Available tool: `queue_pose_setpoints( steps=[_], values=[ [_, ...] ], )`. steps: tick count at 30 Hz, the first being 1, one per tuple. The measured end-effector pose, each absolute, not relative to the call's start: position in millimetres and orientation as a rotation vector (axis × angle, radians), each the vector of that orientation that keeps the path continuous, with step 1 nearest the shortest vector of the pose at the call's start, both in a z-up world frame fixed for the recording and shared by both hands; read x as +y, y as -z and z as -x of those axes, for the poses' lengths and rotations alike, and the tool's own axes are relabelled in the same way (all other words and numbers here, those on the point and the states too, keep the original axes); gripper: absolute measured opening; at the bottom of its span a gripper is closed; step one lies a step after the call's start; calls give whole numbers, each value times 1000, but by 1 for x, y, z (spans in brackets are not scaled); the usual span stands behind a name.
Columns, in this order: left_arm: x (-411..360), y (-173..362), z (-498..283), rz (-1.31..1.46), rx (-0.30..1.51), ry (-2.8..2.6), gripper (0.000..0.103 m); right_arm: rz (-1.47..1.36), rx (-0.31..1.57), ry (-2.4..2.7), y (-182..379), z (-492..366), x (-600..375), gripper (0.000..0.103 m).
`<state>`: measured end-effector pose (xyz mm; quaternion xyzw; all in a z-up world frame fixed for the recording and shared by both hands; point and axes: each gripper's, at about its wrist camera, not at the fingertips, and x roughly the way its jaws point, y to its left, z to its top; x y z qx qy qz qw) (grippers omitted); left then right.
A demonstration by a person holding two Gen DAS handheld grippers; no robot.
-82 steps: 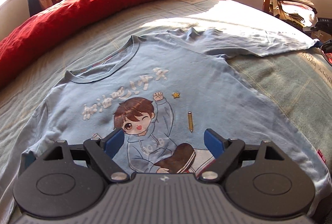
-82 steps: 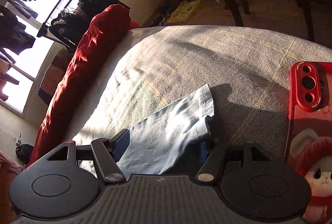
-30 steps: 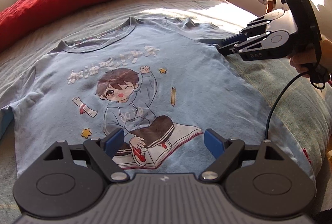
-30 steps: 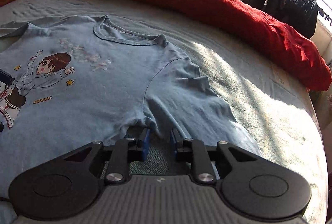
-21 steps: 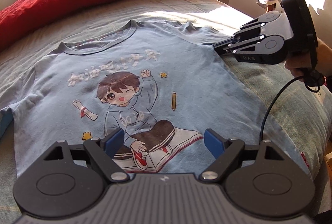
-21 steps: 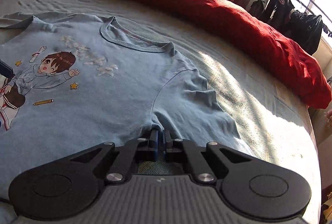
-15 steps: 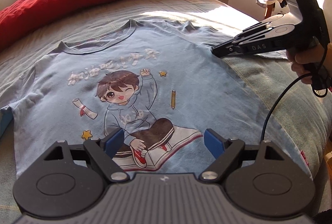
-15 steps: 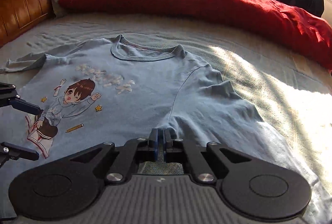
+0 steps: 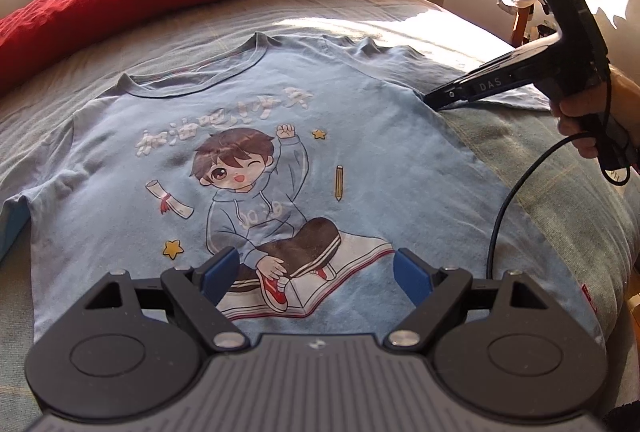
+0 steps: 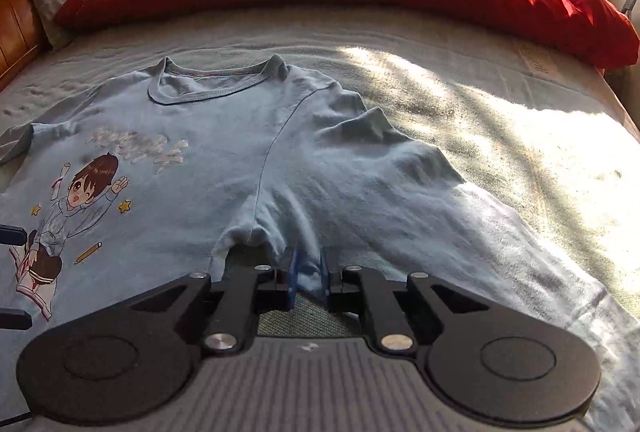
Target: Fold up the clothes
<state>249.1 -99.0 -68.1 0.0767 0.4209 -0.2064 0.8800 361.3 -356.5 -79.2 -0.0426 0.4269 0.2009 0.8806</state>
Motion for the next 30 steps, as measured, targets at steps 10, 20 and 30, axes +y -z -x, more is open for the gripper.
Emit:
queue_pose_setpoints(
  steps=[10,20,30],
  values=[
    [-92,68,-247,-159,877,395,84,-7,922,-283,79,-362,-393,20],
    [-70,69,-250,-155,876,313,84,-57,864,-261,51,-384,-401,33],
    [-49,77,-260,-155,897,259,85,-145,944,-195,84,-477,-391,36]
  ],
)
